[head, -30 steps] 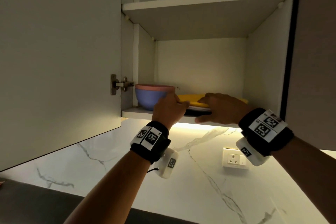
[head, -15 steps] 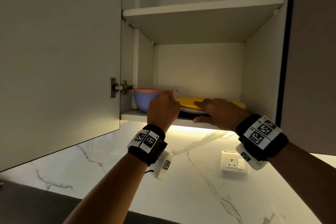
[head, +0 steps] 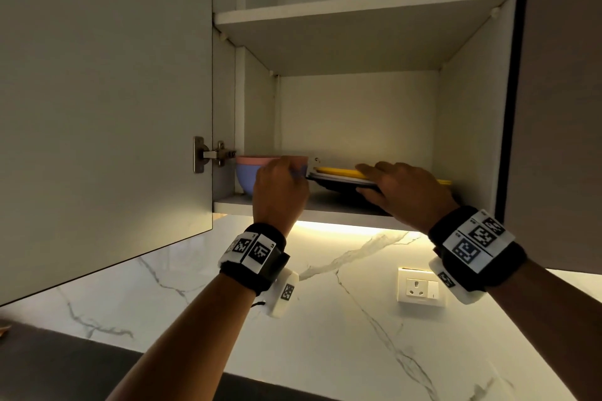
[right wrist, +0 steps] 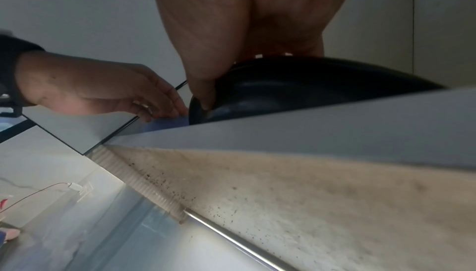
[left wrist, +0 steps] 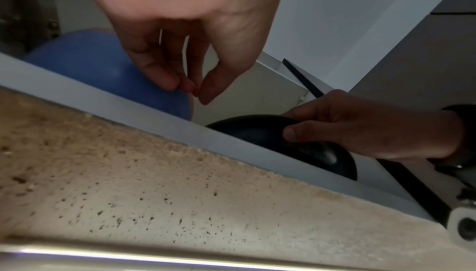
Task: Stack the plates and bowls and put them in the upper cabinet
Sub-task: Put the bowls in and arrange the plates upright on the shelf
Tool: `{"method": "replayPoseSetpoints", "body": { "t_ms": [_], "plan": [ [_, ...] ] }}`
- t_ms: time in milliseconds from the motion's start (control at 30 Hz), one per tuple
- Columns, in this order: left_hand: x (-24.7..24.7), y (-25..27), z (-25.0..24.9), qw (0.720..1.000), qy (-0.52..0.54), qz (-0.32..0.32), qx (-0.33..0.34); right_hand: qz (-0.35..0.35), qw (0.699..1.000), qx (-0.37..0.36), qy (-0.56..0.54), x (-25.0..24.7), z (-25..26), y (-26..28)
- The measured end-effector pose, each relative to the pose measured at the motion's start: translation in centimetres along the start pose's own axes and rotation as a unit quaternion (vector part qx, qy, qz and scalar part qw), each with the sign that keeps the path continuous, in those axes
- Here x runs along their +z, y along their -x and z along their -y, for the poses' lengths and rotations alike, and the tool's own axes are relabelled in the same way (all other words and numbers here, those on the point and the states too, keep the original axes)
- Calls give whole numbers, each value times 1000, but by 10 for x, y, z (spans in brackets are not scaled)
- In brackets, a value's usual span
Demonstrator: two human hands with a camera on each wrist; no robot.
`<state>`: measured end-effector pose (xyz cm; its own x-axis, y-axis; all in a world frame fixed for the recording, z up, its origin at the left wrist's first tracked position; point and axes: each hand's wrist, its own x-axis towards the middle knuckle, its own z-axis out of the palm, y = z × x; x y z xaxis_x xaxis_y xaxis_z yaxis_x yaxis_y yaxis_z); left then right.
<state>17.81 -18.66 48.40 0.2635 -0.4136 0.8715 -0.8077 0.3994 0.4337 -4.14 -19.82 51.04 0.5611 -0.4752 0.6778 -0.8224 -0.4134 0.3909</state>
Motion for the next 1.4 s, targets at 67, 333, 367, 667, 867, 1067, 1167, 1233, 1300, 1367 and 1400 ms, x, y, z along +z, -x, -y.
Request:
{"method": "replayPoseSetpoints", "body": {
  "t_ms": [67,333,367,667,867,1067,1167,1233,1300,1367,1400],
  "plan": [
    [-2,-1,-2,1000,-8,10,-10,-9,1000,13,22,3,6,1],
    [-16,-8,-2,993,21,-67,95,-57,990,125,-9,-4,14,-16],
    [-16,-9,1,990,13,-68,120,-56,990,129,-5,-4,15,-17],
    [-11,-33,14,1000,-9,19,-3,-69,984,164,14,5,29,-25],
    [-1,-46,15,993,21,93,-72,-84,981,175,-1,3,28,-29],
    [6,-54,8,977,-6,197,-84,-94,978,186,-5,2,27,-32],
    [7,-58,0,963,102,199,-148,-107,976,189,-10,2,26,-33],
    [5,-59,-10,927,222,200,-226,-114,975,191,-12,4,26,-33],
    [2,-60,-19,885,286,223,-291,-118,975,188,-14,5,27,-33],
    [1,-63,-24,852,329,248,-324,-123,975,185,-13,7,29,-30],
    [2,-63,-26,840,342,260,-330,-122,975,186,-11,8,30,-28]
  ]
}}
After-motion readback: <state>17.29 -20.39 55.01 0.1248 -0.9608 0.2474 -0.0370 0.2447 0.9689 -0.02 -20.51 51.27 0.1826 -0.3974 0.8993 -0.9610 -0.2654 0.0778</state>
